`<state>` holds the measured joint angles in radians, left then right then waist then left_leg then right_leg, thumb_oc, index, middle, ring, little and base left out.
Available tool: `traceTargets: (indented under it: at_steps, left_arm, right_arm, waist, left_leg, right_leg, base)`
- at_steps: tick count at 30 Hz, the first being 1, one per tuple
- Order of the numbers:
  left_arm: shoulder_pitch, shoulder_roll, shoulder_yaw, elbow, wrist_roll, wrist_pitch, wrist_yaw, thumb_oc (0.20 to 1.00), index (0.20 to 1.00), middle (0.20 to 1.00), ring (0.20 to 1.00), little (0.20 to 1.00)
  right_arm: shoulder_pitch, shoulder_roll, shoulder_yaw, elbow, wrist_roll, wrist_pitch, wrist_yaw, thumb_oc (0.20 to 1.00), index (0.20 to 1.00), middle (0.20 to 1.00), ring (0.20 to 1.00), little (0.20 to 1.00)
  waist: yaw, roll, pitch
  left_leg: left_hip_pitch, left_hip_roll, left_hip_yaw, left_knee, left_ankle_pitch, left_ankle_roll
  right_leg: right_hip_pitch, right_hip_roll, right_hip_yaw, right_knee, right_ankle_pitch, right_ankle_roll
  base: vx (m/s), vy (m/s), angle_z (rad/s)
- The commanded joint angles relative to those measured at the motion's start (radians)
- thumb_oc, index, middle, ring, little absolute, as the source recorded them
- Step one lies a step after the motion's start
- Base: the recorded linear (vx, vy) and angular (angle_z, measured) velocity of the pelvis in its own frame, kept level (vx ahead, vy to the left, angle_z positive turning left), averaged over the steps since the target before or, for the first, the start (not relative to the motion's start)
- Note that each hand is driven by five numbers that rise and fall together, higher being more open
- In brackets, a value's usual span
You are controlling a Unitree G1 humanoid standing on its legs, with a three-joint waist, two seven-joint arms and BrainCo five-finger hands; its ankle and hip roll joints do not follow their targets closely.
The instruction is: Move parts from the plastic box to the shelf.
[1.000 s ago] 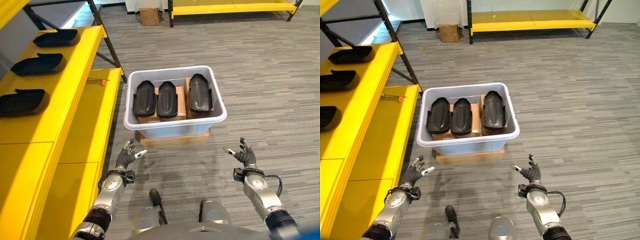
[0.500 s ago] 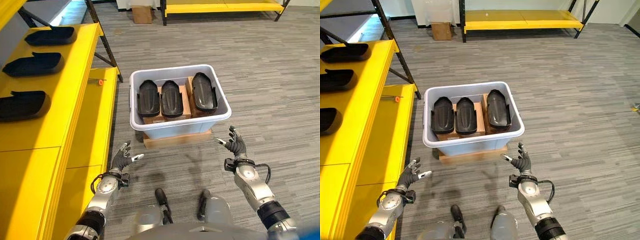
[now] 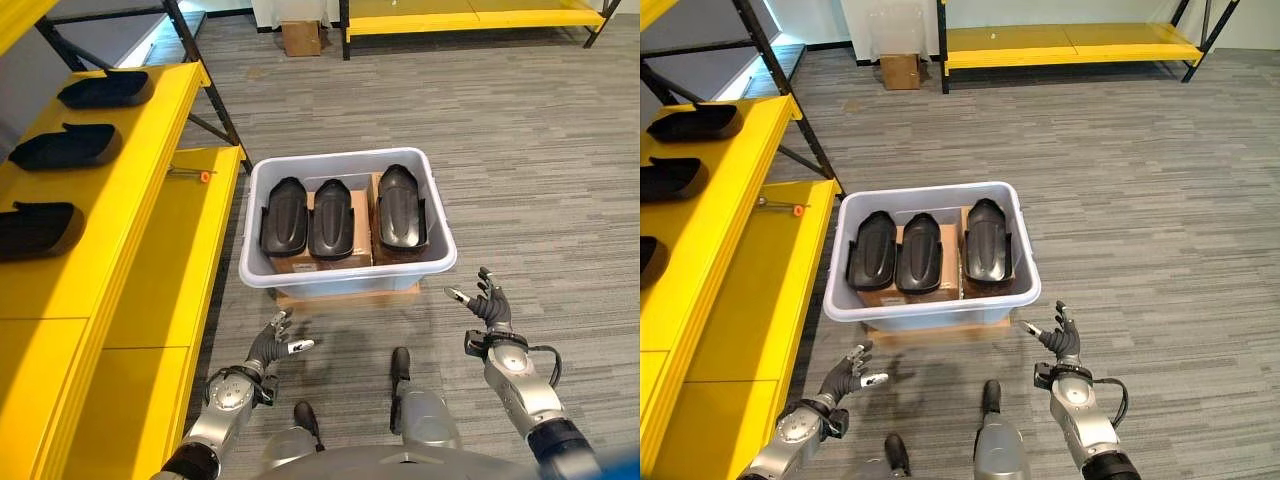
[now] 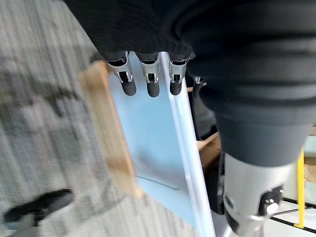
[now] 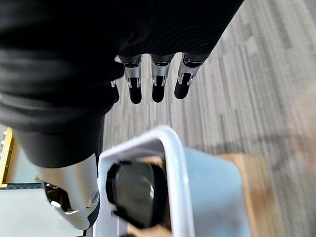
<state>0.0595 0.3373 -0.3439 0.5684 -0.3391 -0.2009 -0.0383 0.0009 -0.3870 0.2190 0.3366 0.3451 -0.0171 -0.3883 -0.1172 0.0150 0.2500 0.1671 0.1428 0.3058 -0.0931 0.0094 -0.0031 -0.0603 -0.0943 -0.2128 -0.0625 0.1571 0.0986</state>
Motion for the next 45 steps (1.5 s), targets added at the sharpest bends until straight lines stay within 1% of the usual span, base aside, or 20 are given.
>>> traceTargets:
  at_steps: [1,6,8,10,13,15,16,18,19,20,22,23,24,25,29,32,36,37,41,45]
  left_arm:
    - [-0.059,0.028,0.011,-0.047,-0.018,-0.032,-0.009,1.0,1.0,1.0,1.0,1.0]
    - [-0.109,0.009,0.003,-0.021,0.007,-0.042,0.006,1.0,1.0,1.0,1.0,1.0]
    - [-0.123,-0.002,0.006,-0.019,0.015,-0.049,0.056,1.0,1.0,1.0,1.0,1.0]
    - [-0.133,-0.007,0.023,-0.015,0.032,-0.07,0.176,1.0,1.0,1.0,1.0,1.0]
    - [-0.138,-0.004,0.053,-0.022,0.024,-0.113,0.22,1.0,1.0,1.0,1.0,1.0]
    - [-0.133,0.002,0.082,-0.039,0.041,-0.121,0.253,1.0,1.0,1.0,1.0,1.0]
    - [-0.126,0.005,0.094,-0.04,0.045,-0.123,0.274,1.0,1.0,1.0,1.0,1.0]
    - [-0.113,0.007,0.104,-0.032,0.052,-0.131,0.304,1.0,1.0,1.0,1.0,1.0]
    - [-0.108,0.011,0.107,-0.031,0.062,-0.136,0.318,1.0,1.0,1.0,1.0,1.0]
    - [-0.104,0.01,0.118,-0.023,0.062,-0.139,0.329,1.0,1.0,1.0,1.0,1.0]
    - [-0.109,0.003,0.13,0.005,0.047,-0.128,0.327,1.0,1.0,1.0,1.0,1.0]
    - [-0.115,-0.001,0.132,0.016,0.046,-0.128,0.317,1.0,1.0,1.0,1.0,1.0]
    - [-0.118,-0.004,0.132,0.018,0.046,-0.128,0.314,1.0,1.0,1.0,1.0,1.0]
    - [-0.121,-0.002,0.13,0.015,0.057,-0.125,0.311,1.0,1.0,1.0,1.0,1.0]
    - [-0.121,0.01,0.114,-0.004,0.055,-0.086,0.331,1.0,1.0,1.0,1.0,1.0]
    - [-0.123,0.015,0.092,-0.018,0.051,-0.088,0.354,1.0,1.0,1.0,1.0,1.0]
    - [-0.118,0.033,0.075,-0.058,0.033,-0.112,0.361,1.0,1.0,1.0,1.0,1.0]
    - [-0.124,0.043,0.072,-0.077,0.033,-0.128,0.357,1.0,1.0,1.0,1.0,1.0]
    - [-0.146,0.073,0.064,-0.142,0.034,-0.151,0.363,1.0,1.0,1.0,1.0,1.0]
    - [-0.196,0.132,0.07,-0.281,0.053,-0.205,0.441,1.0,1.0,1.0,1.0,1.0]
  right_arm:
    - [-0.031,-0.013,-0.006,-0.033,-0.02,-0.042,-0.004,1.0,1.0,1.0,1.0,1.0]
    - [-0.049,-0.047,-0.022,-0.022,0.004,-0.072,-0.002,1.0,1.0,1.0,1.0,1.0]
    - [-0.042,-0.052,-0.034,-0.033,0.011,-0.074,-0.005,1.0,1.0,1.0,1.0,1.0]
    - [-0.028,-0.05,-0.045,-0.045,0.026,-0.081,0.001,1.0,1.0,1.0,1.0,1.0]
    - [-0.013,-0.045,-0.056,-0.061,0.023,-0.093,0.006,1.0,1.0,1.0,1.0,1.0]
    - [-0.006,-0.042,-0.064,-0.08,0.021,-0.088,0.016,1.0,1.0,1.0,1.0,1.0]
    - [-0.005,-0.044,-0.061,-0.086,0.031,-0.083,0.027,1.0,1.0,1.0,1.0,1.0]
    - [-0.003,-0.047,-0.046,-0.096,0.044,-0.074,0.037,1.0,1.0,1.0,1.0,1.0]
    - [-0.001,-0.047,-0.034,-0.099,0.054,-0.077,0.031,1.0,1.0,1.0,1.0,1.0]
    - [-0.001,-0.049,-0.023,-0.099,0.064,-0.076,0.031,1.0,1.0,1.0,1.0,1.0]
    - [-0.014,-0.051,-0.015,-0.073,0.063,-0.072,0.043,1.0,1.0,1.0,1.0,1.0]
    - [-0.017,-0.047,-0.011,-0.067,0.073,-0.074,0.047,1.0,1.0,1.0,1.0,1.0]
    - [-0.017,-0.046,-0.009,-0.066,0.067,-0.076,0.045,1.0,1.0,1.0,1.0,1.0]
    - [-0.016,-0.038,-0.009,-0.068,0.072,-0.076,0.041,1.0,1.0,1.0,1.0,1.0]
    - [-0.021,-0.02,-0.003,-0.086,0.082,-0.076,0.031,1.0,1.0,1.0,1.0,1.0]
    - [-0.038,-0.014,0.007,-0.099,0.069,-0.101,0.02,1.0,1.0,1.0,1.0,1.0]
    - [-0.081,-0.035,0.016,-0.132,0.026,-0.168,-0.003,1.0,1.0,1.0,1.0,1.0]
    - [-0.109,-0.047,0.016,-0.136,0.016,-0.203,-0.016,1.0,1.0,1.0,1.0,1.0]
    - [-0.183,-0.087,0.005,-0.152,0.012,-0.239,-0.035,1.0,1.0,1.0,1.0,1.0]
    - [-0.374,-0.121,-0.006,-0.164,-0.068,-0.195,-0.131,1.0,1.0,1.0,1.0,1.0]
  waist:
    - [-0.014,-0.045,-0.01]
    - [-0.029,-0.036,-0.017]
    - [-0.037,-0.032,-0.022]
    - [-0.042,-0.025,-0.033]
    - [-0.037,-0.022,-0.032]
    - [-0.033,-0.022,-0.021]
    - [-0.033,-0.021,-0.017]
    - [-0.029,-0.027,-0.008]
    - [-0.026,-0.03,0.001]
    - [-0.022,-0.032,0.015]
    - [-0.013,-0.031,0.019]
    - [-0.013,-0.028,0.022]
    - [-0.015,-0.023,0.032]
    - [-0.011,-0.019,0.04]
    - [0.001,-0.028,0.063]
    - [0.016,-0.034,0.084]
    - [0.049,-0.041,0.123]
    - [0.062,-0.04,0.139]
    - [0.089,-0.032,0.172]
    - [0.126,-0.008,0.225]
  left_leg:
    - [0.029,-0.079,0.01,0.089,-0.142,0.004]
    - [-0.016,-0.044,0.024,0.158,-0.165,-0.015]
    - [-0.027,-0.036,0.035,0.2,-0.148,-0.024]
    - [-0.036,-0.03,0.053,0.292,-0.117,-0.04]
    - [-0.084,-0.034,0.036,0.43,-0.095,-0.051]
    - [-0.119,-0.012,0.036,0.406,-0.073,-0.052]
    - [-0.125,0.015,0.046,0.314,-0.044,-0.062]
    - [-0.152,0.064,0.046,0.223,0.02,-0.088]
    - [-0.185,0.111,0.031,0.192,0.099,-0.108]
    - [-0.215,0.151,0.015,0.165,0.147,-0.119]
    - [-0.193,0.124,-0.004,0.126,0.067,-0.1]
    - [-0.191,0.125,0.008,0.136,0.07,-0.104]
    - [-0.175,0.114,0.015,0.135,0.048,-0.102]
    - [-0.165,0.101,0.022,0.132,0.041,-0.088]
    - [-0.145,0.064,0.02,0.104,0.02,-0.072]
    - [-0.163,0.052,0.017,0.109,0.003,-0.061]
    - [-0.22,0.04,-0.005,0.155,-0.015,-0.052]
    - [-0.248,0.039,-0.022,0.176,-0.018,-0.053]
    - [-0.296,0.032,-0.051,0.203,-0.018,-0.054]
    - [-0.376,0.02,-0.09,0.242,-0.014,-0.051]
  right_leg:
    - [-0.06,-0.035,0.028,0.063,-0.045,0.013]
    - [-0.055,-0.006,0.02,0.087,-0.108,-0.022]
    - [-0.048,0.004,0.009,0.098,-0.13,-0.039]
    - [-0.041,0.019,-0.016,0.111,-0.162,-0.066]
    - [-0.032,0.032,-0.028,0.12,-0.184,-0.09]
    - [-0.032,0.031,-0.027,0.142,-0.2,-0.095]
    - [-0.025,0.023,-0.024,0.147,-0.205,-0.086]
    - [-0.002,0.002,-0.017,0.141,-0.211,-0.076]
    - [0.017,-0.004,-0.01,0.137,-0.217,-0.079]
    - [0.039,-0.017,0.0,0.148,-0.234,-0.079]
    - [0.035,-0.048,0.008,0.19,-0.252,-0.06]
    - [0.027,-0.054,-0.006,0.196,-0.245,-0.059]
    - [0.023,-0.062,-0.012,0.218,-0.251,-0.053]
    - [0.004,-0.067,-0.012,0.223,-0.225,-0.048]
    - [-0.02,-0.09,0.002,0.2,-0.169,0.003]
    - [-0.038,-0.104,0.008,0.186,-0.156,0.017]
    - [-0.059,-0.105,0.012,0.19,-0.164,0.01]
    - [-0.068,-0.101,0.012,0.197,-0.172,0.004]
    - [-0.089,-0.097,0.006,0.213,-0.185,-0.008]
    - [-0.152,-0.102,-0.007,0.274,-0.21,-0.027]
  base:
    - [0.12,-0.147,-0.02]
    - [0.15,-0.149,0.03]
    - [0.16,-0.158,0.34]
    - [0.16,-0.184,0.15]
    - [0.11,-0.132,0.13]
    - [0.12,0.062,0.21]
    - [0.15,0.243,0.08]
    - [0.16,0.266,0.06]
    - [0.17,0.331,0.07]
    - [0.19,0.45,0.03]
    - [0.14,0.407,-0.27]
    - [0.08,0.247,-0.89]
    - [0.03,0.228,-0.91]
    - [0.07,0.229,-0.43]
    - [0.02,0.12,0.12]
    - [-0.02,0.065,0.05]
    - [-0.03,0.013,0.1]
    - [-0.05,-0.024,0.03]
    - [-0.05,-0.015,0.1]
    - [-0.08,-0.001,0.05]
